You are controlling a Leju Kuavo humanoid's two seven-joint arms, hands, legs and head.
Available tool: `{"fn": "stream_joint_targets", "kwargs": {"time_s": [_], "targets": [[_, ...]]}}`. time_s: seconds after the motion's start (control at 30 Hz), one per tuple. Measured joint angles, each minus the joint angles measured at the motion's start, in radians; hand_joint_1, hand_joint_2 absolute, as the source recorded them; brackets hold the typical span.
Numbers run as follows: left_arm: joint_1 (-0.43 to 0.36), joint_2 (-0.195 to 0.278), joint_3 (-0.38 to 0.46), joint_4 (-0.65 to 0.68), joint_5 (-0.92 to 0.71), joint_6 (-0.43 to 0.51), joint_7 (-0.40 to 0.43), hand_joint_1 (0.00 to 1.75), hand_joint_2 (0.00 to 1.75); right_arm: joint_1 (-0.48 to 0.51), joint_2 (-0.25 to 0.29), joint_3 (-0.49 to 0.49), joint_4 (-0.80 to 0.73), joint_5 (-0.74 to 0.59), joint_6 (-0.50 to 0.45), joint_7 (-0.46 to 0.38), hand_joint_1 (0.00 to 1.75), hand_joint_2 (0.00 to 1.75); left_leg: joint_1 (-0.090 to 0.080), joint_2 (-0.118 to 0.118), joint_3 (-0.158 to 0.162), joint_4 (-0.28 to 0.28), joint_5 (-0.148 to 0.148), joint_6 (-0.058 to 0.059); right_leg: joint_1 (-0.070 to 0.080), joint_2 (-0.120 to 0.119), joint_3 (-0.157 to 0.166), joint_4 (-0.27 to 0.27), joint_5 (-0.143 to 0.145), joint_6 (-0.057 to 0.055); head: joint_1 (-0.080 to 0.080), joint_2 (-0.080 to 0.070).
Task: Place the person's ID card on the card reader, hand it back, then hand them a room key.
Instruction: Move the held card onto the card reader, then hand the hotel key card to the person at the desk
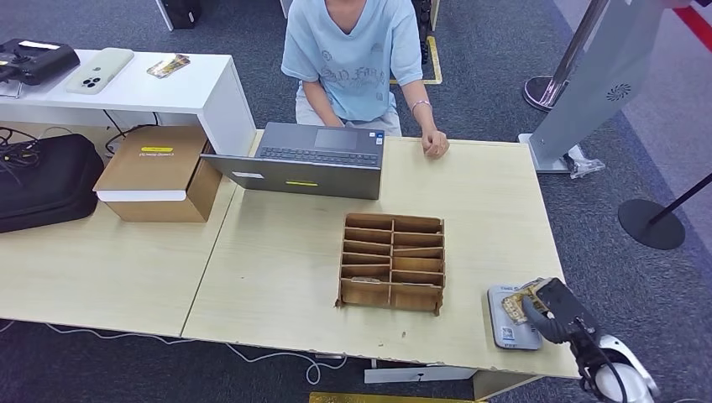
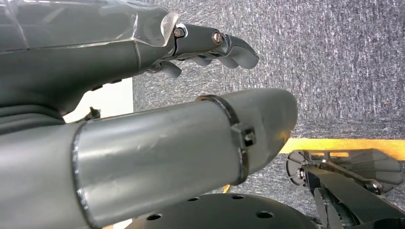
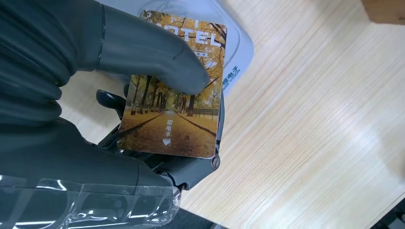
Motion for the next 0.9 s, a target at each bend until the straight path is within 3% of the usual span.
{"fn": "stream_joint_targets", "kwargs": {"time_s": [0.27,0.9], "targets": [[0.0,0.0,0.0,0.0,-0.007,0.0,0.0,0.0,0.0,-0.019,-0.001,0.031,0.014,0.118,-0.08,0.056,1.75,1.75,0.0,0.0,0.001,0.0,0.0,0.0,0.0,0.0,0.001,0.0,0.0,0.0,0.0,0.0],[0.0,0.0,0.0,0.0,-0.01,-0.011,0.0,0.0,0.0,-0.036,-0.001,0.039,0.028,0.143,-0.098,0.049,1.75,1.75,0.0,0.0,0.002,0.0,0.0,0.0,0.0,0.0,0.002,0.0,0.0,0.0,0.0,0.0]]}}
